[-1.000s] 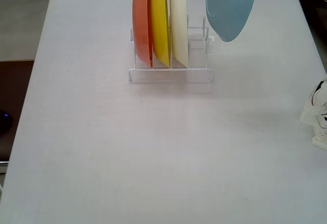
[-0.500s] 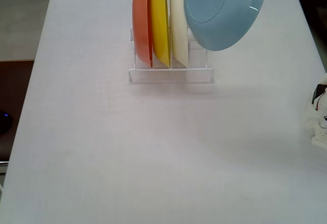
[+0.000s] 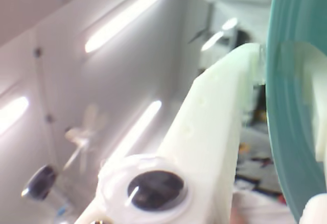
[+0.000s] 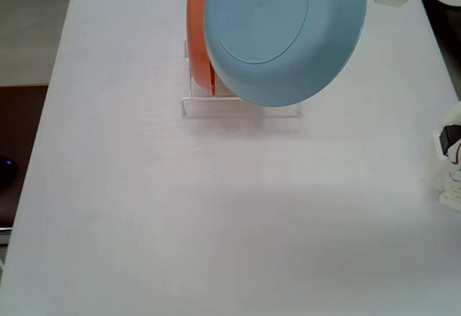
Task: Please give me two plates.
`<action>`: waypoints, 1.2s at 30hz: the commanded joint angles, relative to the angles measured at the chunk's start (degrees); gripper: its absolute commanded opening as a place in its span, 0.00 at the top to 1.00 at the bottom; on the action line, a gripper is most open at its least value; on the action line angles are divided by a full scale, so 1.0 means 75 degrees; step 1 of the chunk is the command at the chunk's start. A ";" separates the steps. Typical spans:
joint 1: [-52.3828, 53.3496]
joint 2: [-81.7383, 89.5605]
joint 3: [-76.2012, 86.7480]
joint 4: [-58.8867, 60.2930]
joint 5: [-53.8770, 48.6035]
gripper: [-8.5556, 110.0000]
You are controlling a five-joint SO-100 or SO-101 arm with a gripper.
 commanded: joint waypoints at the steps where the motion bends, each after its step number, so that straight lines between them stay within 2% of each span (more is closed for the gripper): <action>1: -0.0445 -0.0328 -0.0094 -0.1195 -0.0164 0.93; 21: -0.1711 -0.2039 -0.0094 -0.4090 0.0059 0.93; 36: -0.1934 -0.2426 -0.0070 -0.4477 0.0023 0.93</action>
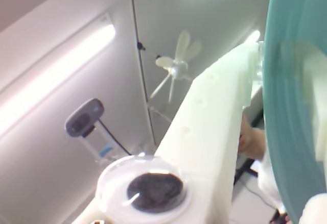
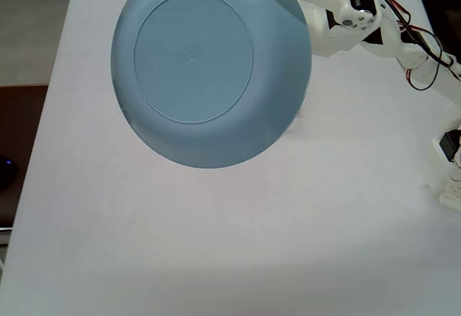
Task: Please give me two plates.
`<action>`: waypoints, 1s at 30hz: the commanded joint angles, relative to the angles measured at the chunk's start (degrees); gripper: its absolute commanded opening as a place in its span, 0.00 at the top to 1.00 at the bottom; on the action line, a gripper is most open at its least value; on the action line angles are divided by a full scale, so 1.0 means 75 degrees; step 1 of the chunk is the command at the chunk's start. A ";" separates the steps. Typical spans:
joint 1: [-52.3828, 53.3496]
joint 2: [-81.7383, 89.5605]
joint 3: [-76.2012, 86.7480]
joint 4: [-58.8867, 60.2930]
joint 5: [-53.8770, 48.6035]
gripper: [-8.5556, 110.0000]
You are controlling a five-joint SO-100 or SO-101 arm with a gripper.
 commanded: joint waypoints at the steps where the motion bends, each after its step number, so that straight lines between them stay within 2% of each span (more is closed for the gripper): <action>1: -0.0105 0.0141 -0.0070 -0.0234 -0.0070 0.93; 14: -0.0117 0.0141 0.0094 -0.0258 -0.0234 0.93; 15: -0.0105 0.0164 0.0129 -0.0211 -0.0258 0.91; 17: 0.0082 0.0211 0.0164 0.0152 -0.0316 0.81; 20: 0.0398 0.0434 0.0187 0.1348 -0.0047 0.69; 26: 0.1406 0.1184 0.0633 0.3152 0.0305 0.60; 30: 0.1863 0.1582 0.0680 0.4125 0.0352 0.60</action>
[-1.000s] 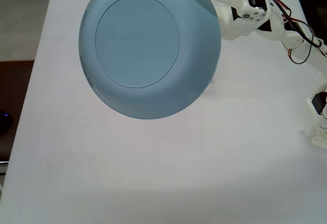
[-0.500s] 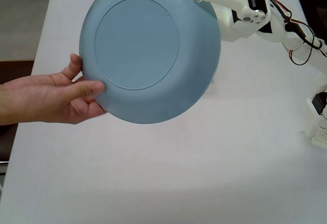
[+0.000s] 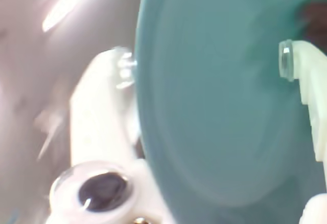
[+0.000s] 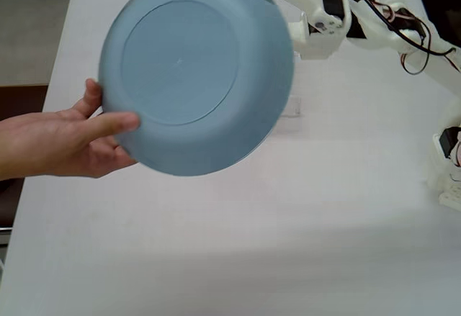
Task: Please give me two plates.
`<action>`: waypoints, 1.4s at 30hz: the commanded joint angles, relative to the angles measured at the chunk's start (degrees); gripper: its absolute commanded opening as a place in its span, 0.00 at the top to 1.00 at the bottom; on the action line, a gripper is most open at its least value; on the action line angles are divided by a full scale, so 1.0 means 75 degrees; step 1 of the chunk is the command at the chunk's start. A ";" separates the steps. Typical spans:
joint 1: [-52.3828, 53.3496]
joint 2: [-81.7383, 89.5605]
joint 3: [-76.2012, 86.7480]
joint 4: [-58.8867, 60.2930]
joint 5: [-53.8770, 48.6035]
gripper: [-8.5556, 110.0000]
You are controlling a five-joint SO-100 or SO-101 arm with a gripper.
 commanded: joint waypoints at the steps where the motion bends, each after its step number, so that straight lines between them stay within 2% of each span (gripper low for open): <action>1: 0.0445 0.1020 -0.0059 0.0773 0.0023 0.60; 4: 0.0797 0.1535 0.0516 0.0973 0.0047 0.61; 6: 0.1078 0.1898 0.0914 0.1043 -0.0035 0.67; 9: 0.1535 0.2156 0.1148 0.1406 -0.0047 0.79; 11: 0.1887 0.2191 0.1148 0.1758 0.0234 0.92; 15: 0.2813 0.2191 0.1348 0.2180 0.0270 0.93; 23: 0.4559 0.1430 0.1523 0.2309 -0.0562 0.93; 25: 0.4852 0.1102 0.1383 0.2391 -0.0820 0.90; 27: 0.5074 0.0691 0.0984 0.2660 -0.1020 0.79; 33: 0.5273 -0.0738 -0.0094 0.2918 -0.1594 0.59; 42: 0.5227 -0.2168 -0.1359 0.3445 -0.1547 0.58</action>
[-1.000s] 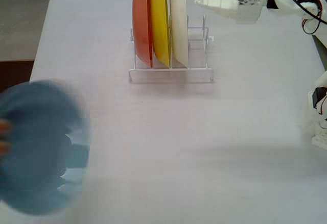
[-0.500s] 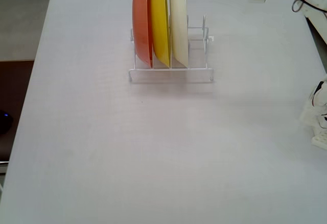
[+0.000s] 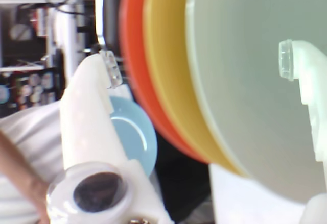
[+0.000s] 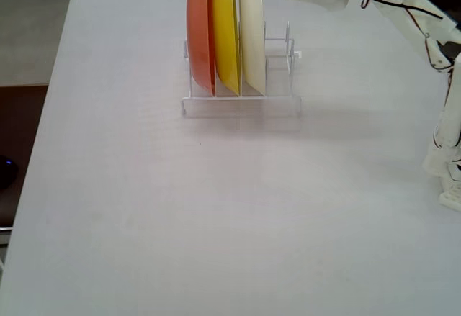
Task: Please give me two plates.
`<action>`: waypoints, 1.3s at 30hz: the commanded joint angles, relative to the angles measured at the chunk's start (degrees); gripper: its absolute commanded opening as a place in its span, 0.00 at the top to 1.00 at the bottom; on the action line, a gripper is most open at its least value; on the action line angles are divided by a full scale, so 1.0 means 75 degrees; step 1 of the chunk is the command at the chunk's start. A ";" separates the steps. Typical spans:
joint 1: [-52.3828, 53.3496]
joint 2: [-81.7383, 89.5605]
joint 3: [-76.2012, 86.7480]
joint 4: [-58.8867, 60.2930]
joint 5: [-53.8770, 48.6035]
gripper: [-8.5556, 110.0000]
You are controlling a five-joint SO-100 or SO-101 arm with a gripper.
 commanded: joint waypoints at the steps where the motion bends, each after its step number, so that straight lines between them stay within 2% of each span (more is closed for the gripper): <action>1: -0.0035 -0.0105 -0.0820 0.0023 0.0000 0.58; 7: -0.0188 -0.0844 -0.1758 0.0023 -0.0164 0.59; 18: -0.0527 -0.1559 -0.2227 -0.0094 0.0152 0.65; 23: -0.0586 -0.1641 -0.2309 -0.0152 0.0305 0.78; 27: -0.0645 -0.1641 -0.2320 -0.0281 0.0457 0.93; 39: -0.0387 -0.1266 -0.4078 0.0211 0.0902 0.93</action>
